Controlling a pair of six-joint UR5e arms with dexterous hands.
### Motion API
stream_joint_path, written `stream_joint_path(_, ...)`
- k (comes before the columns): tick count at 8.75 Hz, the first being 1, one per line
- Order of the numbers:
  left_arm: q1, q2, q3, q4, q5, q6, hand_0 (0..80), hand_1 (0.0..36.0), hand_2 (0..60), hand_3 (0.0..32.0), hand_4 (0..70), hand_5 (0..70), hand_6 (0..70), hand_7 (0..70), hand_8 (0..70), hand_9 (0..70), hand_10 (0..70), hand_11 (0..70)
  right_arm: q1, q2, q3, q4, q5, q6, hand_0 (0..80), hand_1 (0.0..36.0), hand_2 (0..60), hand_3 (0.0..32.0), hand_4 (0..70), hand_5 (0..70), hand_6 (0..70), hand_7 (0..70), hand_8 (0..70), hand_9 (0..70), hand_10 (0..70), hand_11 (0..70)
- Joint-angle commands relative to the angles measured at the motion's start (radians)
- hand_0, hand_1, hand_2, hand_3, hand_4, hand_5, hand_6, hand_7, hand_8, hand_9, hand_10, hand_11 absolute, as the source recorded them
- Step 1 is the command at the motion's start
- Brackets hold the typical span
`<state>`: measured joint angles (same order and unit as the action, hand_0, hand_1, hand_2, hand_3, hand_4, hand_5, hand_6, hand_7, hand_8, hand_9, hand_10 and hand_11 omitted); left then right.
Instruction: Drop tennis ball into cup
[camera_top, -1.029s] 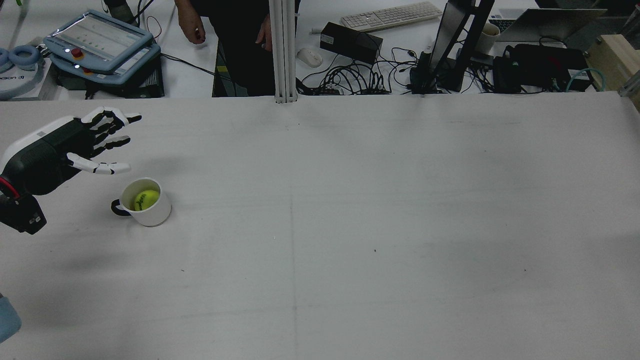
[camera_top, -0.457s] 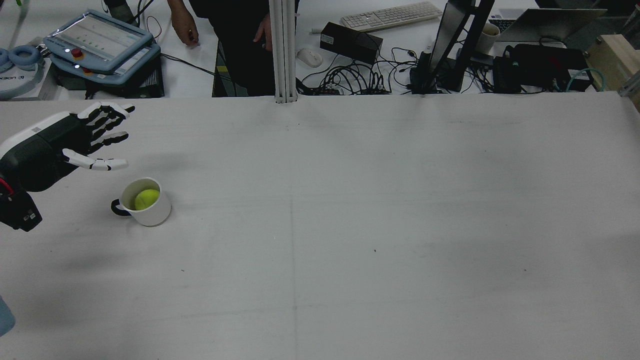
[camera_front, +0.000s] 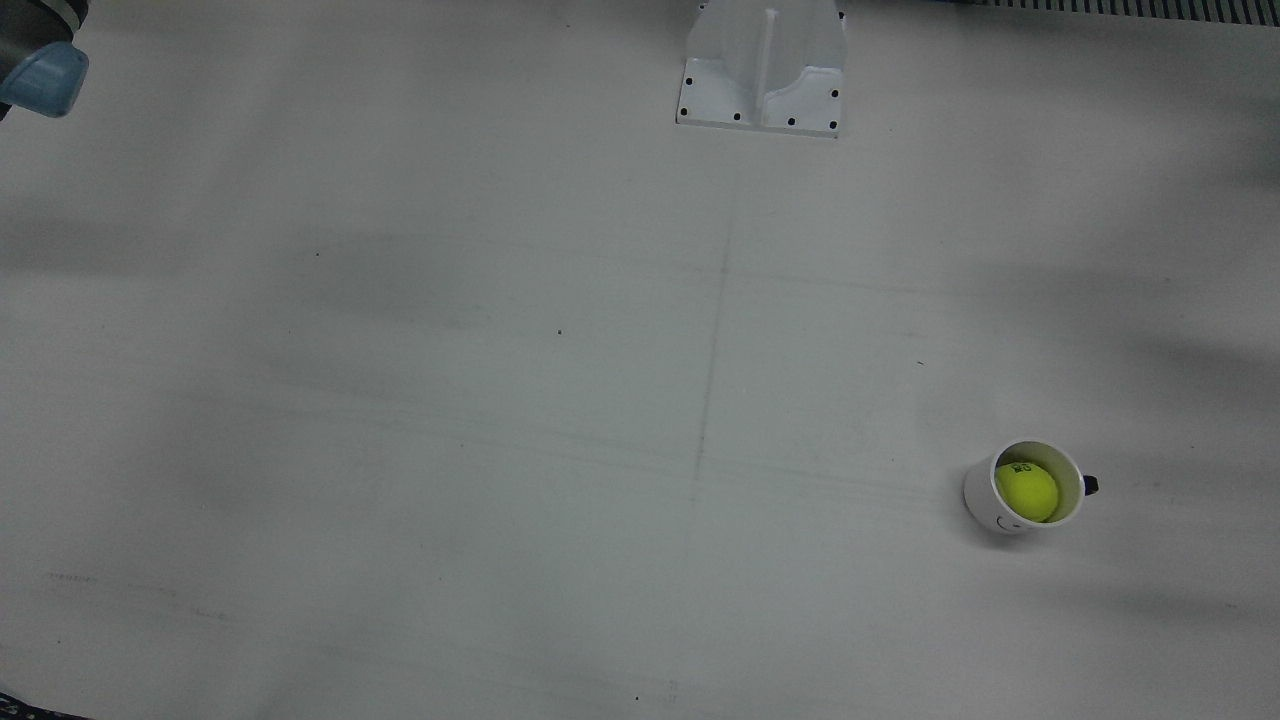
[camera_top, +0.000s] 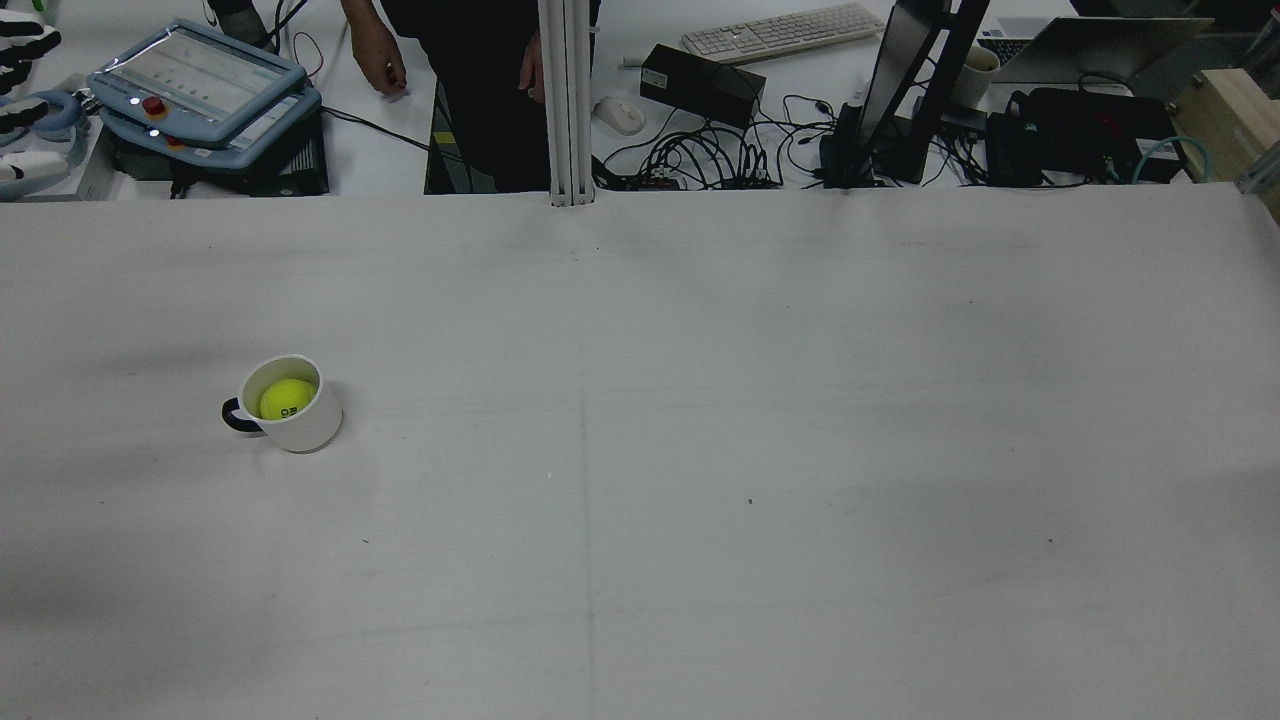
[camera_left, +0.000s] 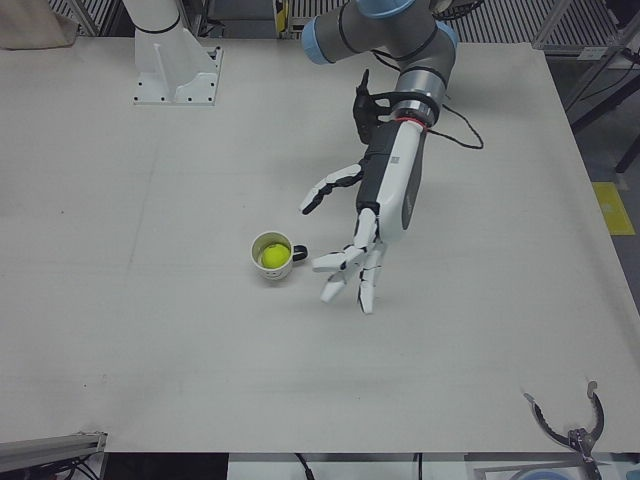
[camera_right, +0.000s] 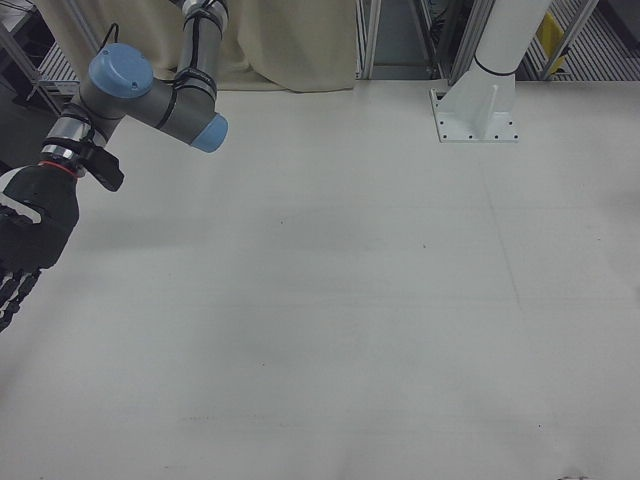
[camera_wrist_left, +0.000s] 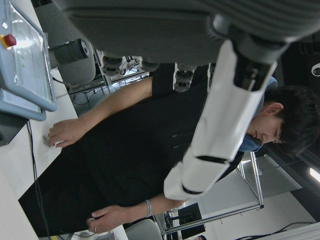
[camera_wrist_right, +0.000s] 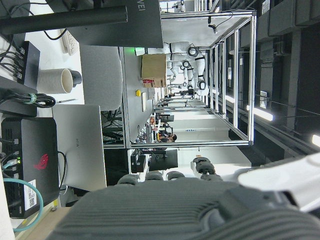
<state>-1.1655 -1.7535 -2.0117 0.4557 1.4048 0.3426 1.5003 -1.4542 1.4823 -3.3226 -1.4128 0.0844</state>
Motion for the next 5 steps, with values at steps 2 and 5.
stream_joint_path(2, -0.082, 0.009, 0.025, 0.006, 0.014, 0.001, 80.0, 36.0, 60.0, 15.6, 0.0, 48.2, 1.1, 8.6, 0.0, 0.3, 2.7, 9.4, 0.000, 0.000, 0.000, 0.000, 0.000, 0.000, 0.0, 0.0, 0.0, 0.0, 0.0, 0.0, 0.0, 0.0, 0.0, 0.0, 0.0, 0.0)
stream_joint_path(5, -0.080, 0.032, 0.027, 0.004, 0.016, -0.002, 80.0, 36.0, 60.0, 12.6, 0.0, 50.6, 18.1, 8.2, 3.0, 0.5, 2.8, 9.4, 0.000, 0.000, 0.000, 0.000, 0.000, 0.000, 0.0, 0.0, 0.0, 0.0, 0.0, 0.0, 0.0, 0.0, 0.0, 0.0, 0.0, 0.0)
